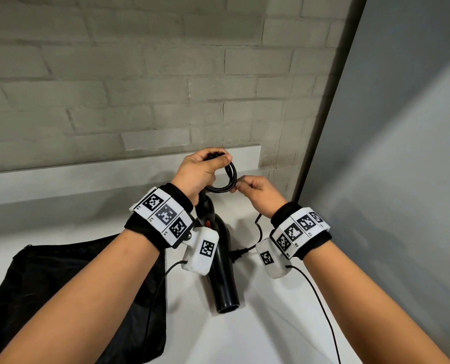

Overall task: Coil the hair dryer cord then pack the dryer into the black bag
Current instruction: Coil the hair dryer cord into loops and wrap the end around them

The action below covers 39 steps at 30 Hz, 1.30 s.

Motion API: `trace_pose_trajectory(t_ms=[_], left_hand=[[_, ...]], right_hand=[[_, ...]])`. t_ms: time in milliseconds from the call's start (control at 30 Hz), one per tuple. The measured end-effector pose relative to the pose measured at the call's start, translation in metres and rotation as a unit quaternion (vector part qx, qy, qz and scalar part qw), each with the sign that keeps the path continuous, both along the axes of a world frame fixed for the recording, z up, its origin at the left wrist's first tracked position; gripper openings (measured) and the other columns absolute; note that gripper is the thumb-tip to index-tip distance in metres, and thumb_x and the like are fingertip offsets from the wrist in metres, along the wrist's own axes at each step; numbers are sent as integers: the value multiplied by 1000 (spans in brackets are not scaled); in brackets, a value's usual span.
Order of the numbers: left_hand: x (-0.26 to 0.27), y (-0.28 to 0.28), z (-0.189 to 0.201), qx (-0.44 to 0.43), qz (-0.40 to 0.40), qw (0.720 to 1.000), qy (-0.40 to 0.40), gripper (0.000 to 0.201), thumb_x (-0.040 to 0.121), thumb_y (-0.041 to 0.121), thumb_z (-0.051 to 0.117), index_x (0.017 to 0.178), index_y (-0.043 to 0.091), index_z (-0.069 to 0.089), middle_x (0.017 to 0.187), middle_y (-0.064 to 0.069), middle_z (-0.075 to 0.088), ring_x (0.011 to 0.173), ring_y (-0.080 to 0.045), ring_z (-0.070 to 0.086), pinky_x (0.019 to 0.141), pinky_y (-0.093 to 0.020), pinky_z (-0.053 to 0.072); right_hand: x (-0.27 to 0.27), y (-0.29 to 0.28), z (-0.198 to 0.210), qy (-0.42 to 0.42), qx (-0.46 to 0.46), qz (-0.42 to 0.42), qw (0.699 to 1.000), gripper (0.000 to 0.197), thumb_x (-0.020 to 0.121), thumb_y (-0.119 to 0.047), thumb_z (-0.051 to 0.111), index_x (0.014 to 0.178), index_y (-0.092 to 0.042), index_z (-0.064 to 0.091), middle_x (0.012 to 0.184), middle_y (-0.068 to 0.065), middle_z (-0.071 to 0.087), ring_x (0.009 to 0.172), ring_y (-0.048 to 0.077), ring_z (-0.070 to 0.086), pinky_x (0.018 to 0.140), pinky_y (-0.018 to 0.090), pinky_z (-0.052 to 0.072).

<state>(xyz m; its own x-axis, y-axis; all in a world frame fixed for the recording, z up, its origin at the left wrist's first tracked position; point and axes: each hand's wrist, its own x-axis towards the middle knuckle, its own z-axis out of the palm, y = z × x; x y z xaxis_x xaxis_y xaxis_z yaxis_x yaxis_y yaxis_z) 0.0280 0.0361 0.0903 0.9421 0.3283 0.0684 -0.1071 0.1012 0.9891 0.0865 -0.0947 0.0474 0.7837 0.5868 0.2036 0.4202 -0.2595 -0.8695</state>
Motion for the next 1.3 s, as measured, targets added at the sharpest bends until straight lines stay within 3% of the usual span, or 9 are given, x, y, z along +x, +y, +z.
trace_pose_trajectory(t_ms=[100,267,367,567,733,900,1000,1133,1300], left_hand=[[-2,-2,5,54,-36,997,45,10,84,15,63,75,19,62,34,13,42,27,-1,17,29,-12,14],[3,-1,4,66,-41,995,61,15,86,21,61,72,18,58,37,14,25,30,-2,15,31,-15,12],[4,-2,5,83,-49,992,85,13,87,27,58,86,15,60,39,14,22,32,-4,16,32,-14,13],[5,-3,6,141,-68,981,111,24,86,33,60,66,18,59,44,7,24,39,-10,17,42,-19,14],[9,-4,2,108,-39,989,89,20,85,35,59,72,20,56,35,13,29,34,-7,19,41,-18,14],[12,-7,1,57,7,997,47,18,90,32,54,78,20,57,56,4,32,31,-3,25,41,-17,18],[10,-9,1,47,4,998,44,22,92,38,48,89,19,56,61,2,34,27,-3,26,35,-10,20],[10,-10,0,54,9,998,44,23,89,39,54,77,20,58,62,3,36,35,-5,25,35,-11,22],[6,-8,0,32,7,999,38,13,82,21,66,72,17,59,40,13,36,29,-3,20,31,-11,19]], right_hand=[[13,3,8,-30,-35,-92,995,27,88,-8,48,68,-18,63,73,-8,60,80,12,53,81,27,37],[7,-1,40,-190,-107,-210,953,20,89,-20,46,88,-14,65,88,9,68,85,27,58,73,31,43],[1,-2,47,-221,-95,-235,942,21,89,-22,45,92,-15,65,93,11,69,88,30,60,76,36,49],[-2,-1,41,-223,-42,-239,944,20,89,-23,47,88,-14,64,86,10,69,81,30,61,71,38,50],[-10,2,36,-228,46,-208,950,24,90,-21,43,87,-6,61,75,9,63,73,27,57,68,39,48],[-23,9,25,-219,124,-144,957,31,87,-19,39,102,-7,63,95,10,70,88,20,63,78,28,48],[-25,11,15,-213,106,-121,964,31,87,-19,40,109,-10,60,101,8,69,91,20,63,79,28,49],[-26,10,2,-239,68,-118,962,26,86,-17,41,102,-7,59,93,6,67,77,15,56,67,20,37],[-26,4,-3,-290,11,-115,950,24,87,-16,41,104,-9,57,94,8,66,77,22,57,63,24,37]])
